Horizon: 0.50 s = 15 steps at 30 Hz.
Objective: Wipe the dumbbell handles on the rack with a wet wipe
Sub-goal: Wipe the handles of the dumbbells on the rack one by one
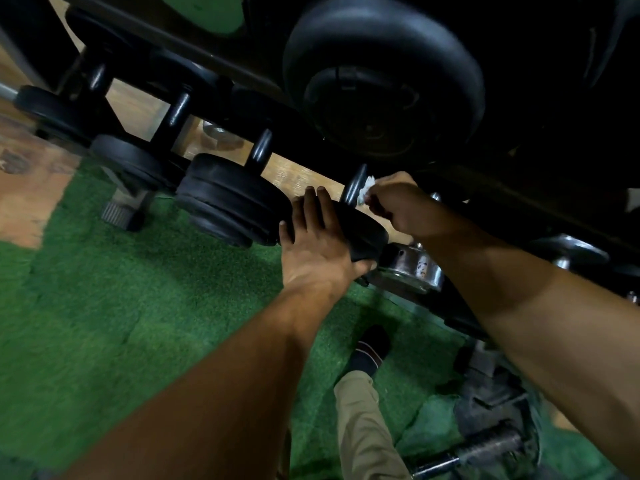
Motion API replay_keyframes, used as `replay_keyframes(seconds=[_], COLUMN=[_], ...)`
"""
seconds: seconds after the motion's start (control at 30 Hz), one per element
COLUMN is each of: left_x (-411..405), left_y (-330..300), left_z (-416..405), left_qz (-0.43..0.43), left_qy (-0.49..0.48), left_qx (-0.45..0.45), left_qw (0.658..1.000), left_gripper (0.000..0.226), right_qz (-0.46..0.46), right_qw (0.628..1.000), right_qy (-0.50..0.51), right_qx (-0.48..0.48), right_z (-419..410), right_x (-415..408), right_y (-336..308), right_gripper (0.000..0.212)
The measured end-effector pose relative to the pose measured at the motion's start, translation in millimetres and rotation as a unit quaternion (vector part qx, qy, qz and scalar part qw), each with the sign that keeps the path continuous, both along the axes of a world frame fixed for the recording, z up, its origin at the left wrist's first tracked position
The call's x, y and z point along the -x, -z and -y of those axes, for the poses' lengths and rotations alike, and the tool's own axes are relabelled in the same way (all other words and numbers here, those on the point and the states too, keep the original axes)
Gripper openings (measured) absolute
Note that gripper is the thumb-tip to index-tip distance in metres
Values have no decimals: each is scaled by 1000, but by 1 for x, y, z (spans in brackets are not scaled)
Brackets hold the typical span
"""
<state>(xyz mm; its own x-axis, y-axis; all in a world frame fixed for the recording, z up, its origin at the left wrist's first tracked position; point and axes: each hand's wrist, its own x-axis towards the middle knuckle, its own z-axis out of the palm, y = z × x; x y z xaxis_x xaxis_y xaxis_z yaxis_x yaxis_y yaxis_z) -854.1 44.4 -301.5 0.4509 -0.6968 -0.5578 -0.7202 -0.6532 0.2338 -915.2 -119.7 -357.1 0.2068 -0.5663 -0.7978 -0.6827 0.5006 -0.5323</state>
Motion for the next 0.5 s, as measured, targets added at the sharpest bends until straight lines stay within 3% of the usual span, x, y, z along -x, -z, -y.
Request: replay_keyframes(seconds=[0.13,0.37,0.5], left_x=[-1,0,-1], left_y=[0,-1,-2], left_z=[0,0,0], left_qz=[-3,-9,-7], left_qy=[0,-1,1], left_qx=[2,1,3], left_qw=[1000,1000,1000], left_gripper=[142,143,143], right_qz=[-21,-49,-23], right_qw=[995,992,993], right_qy=[-88,-110,-70], right_qx=[-38,-46,-95], right_z=[-9,-9,-10], right_x=[9,12,13], right_y=[-8,11,8], right_gripper=[16,17,20])
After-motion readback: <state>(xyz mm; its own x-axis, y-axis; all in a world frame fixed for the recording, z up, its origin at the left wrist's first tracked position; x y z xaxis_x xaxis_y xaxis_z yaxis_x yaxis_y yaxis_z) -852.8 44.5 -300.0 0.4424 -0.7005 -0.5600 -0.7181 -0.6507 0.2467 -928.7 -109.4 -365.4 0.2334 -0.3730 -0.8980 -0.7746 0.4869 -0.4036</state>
